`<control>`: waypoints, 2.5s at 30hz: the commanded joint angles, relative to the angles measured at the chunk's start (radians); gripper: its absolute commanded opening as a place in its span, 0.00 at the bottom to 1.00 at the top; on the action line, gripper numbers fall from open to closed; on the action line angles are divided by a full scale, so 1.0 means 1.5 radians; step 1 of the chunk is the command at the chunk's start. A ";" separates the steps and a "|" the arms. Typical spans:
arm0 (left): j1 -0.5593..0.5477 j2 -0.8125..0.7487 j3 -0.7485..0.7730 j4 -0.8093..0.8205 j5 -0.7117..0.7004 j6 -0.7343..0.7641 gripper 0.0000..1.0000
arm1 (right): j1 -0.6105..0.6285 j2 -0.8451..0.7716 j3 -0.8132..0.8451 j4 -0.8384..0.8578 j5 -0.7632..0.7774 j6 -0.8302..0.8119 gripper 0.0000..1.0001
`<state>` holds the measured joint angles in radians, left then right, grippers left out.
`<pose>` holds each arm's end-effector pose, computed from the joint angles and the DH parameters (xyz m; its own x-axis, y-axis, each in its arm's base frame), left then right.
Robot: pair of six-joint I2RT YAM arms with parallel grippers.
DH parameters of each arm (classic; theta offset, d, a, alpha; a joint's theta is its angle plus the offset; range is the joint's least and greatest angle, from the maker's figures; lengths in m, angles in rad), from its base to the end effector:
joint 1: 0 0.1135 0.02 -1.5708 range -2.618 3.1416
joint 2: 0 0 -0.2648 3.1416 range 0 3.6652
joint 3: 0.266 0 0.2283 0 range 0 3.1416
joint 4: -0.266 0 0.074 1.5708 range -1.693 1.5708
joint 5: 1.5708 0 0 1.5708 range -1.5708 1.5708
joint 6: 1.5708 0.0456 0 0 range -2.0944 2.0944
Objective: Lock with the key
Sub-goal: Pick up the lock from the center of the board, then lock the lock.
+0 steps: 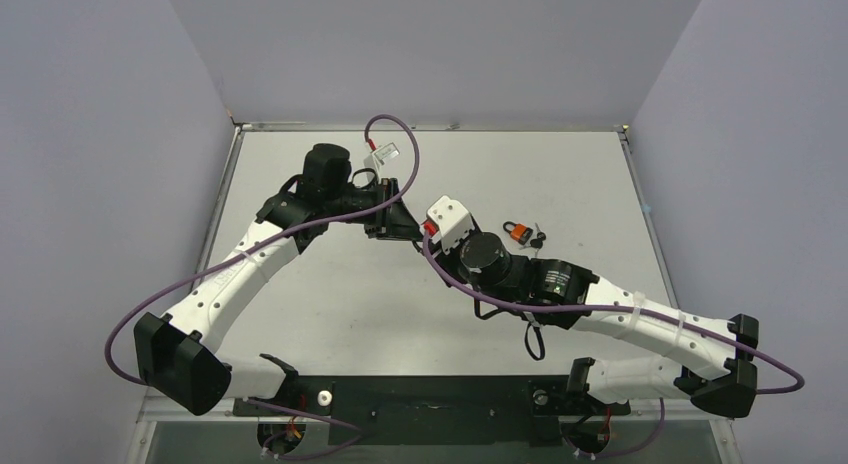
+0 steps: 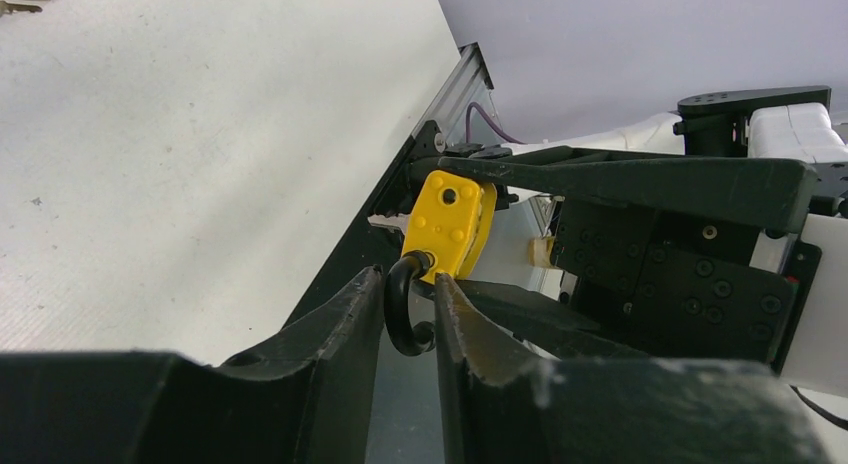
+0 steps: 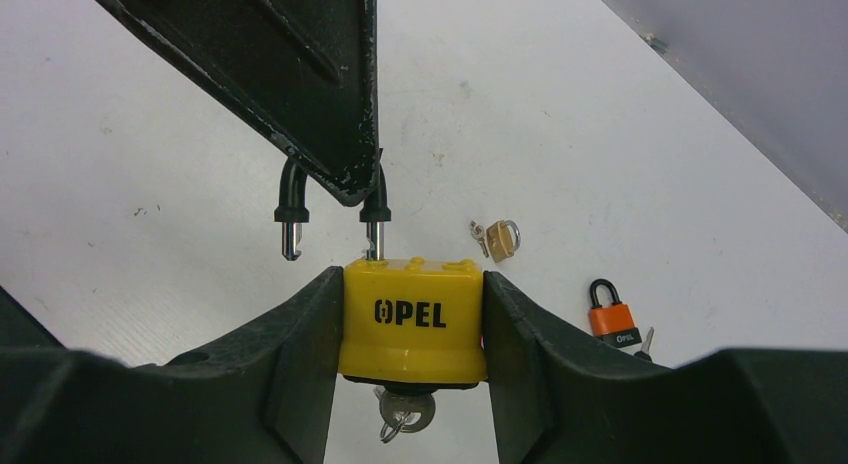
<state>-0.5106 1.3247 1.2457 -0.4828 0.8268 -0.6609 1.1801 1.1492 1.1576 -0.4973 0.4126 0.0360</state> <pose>0.2179 -0.1605 0.3569 -0.9035 0.0296 -0.4275 0.4049 0.3860 -0.8289 0.1059 0.2090 0.3626 -0.2044 -0.4096 -0.8891 -0.7053 0.6914 -0.1564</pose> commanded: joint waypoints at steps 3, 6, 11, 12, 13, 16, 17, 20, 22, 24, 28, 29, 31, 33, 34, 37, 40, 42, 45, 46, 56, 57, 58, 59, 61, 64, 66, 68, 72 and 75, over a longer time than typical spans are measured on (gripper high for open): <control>-0.001 -0.007 0.016 0.015 0.044 0.009 0.21 | 0.006 -0.035 0.043 0.017 0.003 -0.013 0.00; -0.001 -0.011 0.010 0.011 0.055 0.010 0.20 | 0.005 -0.034 0.047 0.014 0.004 -0.015 0.00; -0.001 -0.016 -0.003 0.026 0.075 -0.003 0.21 | 0.006 -0.028 0.048 0.010 0.008 -0.017 0.00; -0.002 -0.017 -0.003 0.030 0.078 -0.004 0.21 | 0.007 -0.027 0.049 0.009 0.007 -0.017 0.00; -0.001 -0.017 -0.005 0.031 0.079 -0.006 0.21 | 0.007 -0.027 0.049 0.009 0.006 -0.017 0.00; -0.001 -0.017 -0.007 0.039 0.083 -0.011 0.19 | 0.008 -0.026 0.050 0.010 0.008 -0.019 0.00; -0.001 -0.016 -0.010 0.048 0.086 -0.018 0.15 | 0.010 -0.024 0.050 0.009 0.009 -0.019 0.00; -0.001 -0.015 -0.012 0.056 0.089 -0.025 0.00 | 0.010 -0.022 0.049 0.012 0.010 -0.019 0.00; -0.001 -0.020 -0.018 0.067 0.090 -0.031 0.00 | 0.010 -0.022 0.049 0.017 0.002 -0.019 0.00; -0.001 -0.028 -0.026 0.102 0.093 -0.056 0.00 | 0.007 -0.022 0.046 0.027 -0.016 -0.019 0.00; 0.010 -0.053 -0.034 0.162 0.068 -0.133 0.00 | -0.006 -0.030 0.050 0.050 -0.069 -0.019 0.38; 0.019 -0.064 -0.035 0.181 0.054 -0.145 0.00 | -0.010 -0.033 0.051 0.061 -0.077 -0.019 0.50; 0.034 -0.082 -0.039 0.217 0.040 -0.186 0.00 | -0.029 -0.047 0.049 0.078 -0.106 -0.015 0.67; 0.051 -0.098 -0.042 0.255 0.031 -0.230 0.00 | -0.060 -0.062 0.050 0.091 -0.147 -0.003 0.76; 0.056 -0.103 -0.042 0.267 0.027 -0.257 0.00 | -0.083 -0.078 0.047 0.097 -0.181 0.002 0.78; 0.070 -0.125 -0.034 0.306 0.002 -0.297 0.00 | -0.129 -0.115 0.033 0.148 -0.255 0.029 0.82; 0.071 -0.139 -0.004 0.307 -0.024 -0.305 0.00 | -0.174 -0.142 0.037 0.186 -0.349 0.043 0.83; 0.071 -0.150 0.016 0.310 -0.042 -0.305 0.00 | -0.205 -0.144 0.046 0.212 -0.408 0.057 0.82; 0.061 -0.164 0.050 0.298 -0.080 -0.287 0.00 | -0.280 -0.132 0.061 0.259 -0.523 0.103 0.78; 0.059 -0.170 0.054 0.304 -0.086 -0.286 0.00 | -0.295 -0.120 0.071 0.285 -0.587 0.117 0.76; 0.021 -0.186 0.133 0.233 -0.189 -0.227 0.00 | -0.379 -0.010 0.121 0.508 -0.802 0.305 0.72; 0.021 -0.186 0.140 0.230 -0.192 -0.224 0.00 | -0.377 -0.006 0.120 0.513 -0.802 0.306 0.71; 0.020 -0.186 0.144 0.223 -0.195 -0.224 0.00 | -0.373 -0.006 0.119 0.522 -0.801 0.310 0.71; 0.020 -0.185 0.151 0.220 -0.197 -0.221 0.00 | -0.370 -0.005 0.116 0.533 -0.798 0.313 0.71; 0.020 -0.182 0.158 0.217 -0.199 -0.219 0.00 | -0.359 -0.002 0.114 0.543 -0.793 0.320 0.68; 0.019 -0.180 0.161 0.218 -0.203 -0.219 0.00 | -0.332 0.006 0.115 0.542 -0.787 0.320 0.60; 0.019 -0.180 0.161 0.221 -0.202 -0.221 0.00 | -0.317 0.009 0.115 0.539 -0.780 0.318 0.55; 0.019 -0.180 0.161 0.224 -0.203 -0.222 0.00 | -0.307 0.011 0.111 0.531 -0.767 0.312 0.51; 0.019 -0.180 0.161 0.228 -0.200 -0.224 0.00 | -0.302 0.008 0.093 0.533 -0.753 0.314 0.44; 0.019 -0.182 0.155 0.226 -0.198 -0.218 0.00 | -0.301 0.003 0.079 0.572 -0.746 0.348 0.42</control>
<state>-0.4770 1.0550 1.4425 -0.1989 0.5610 -1.0054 0.7021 1.1706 1.2896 0.2226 -0.6861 0.5076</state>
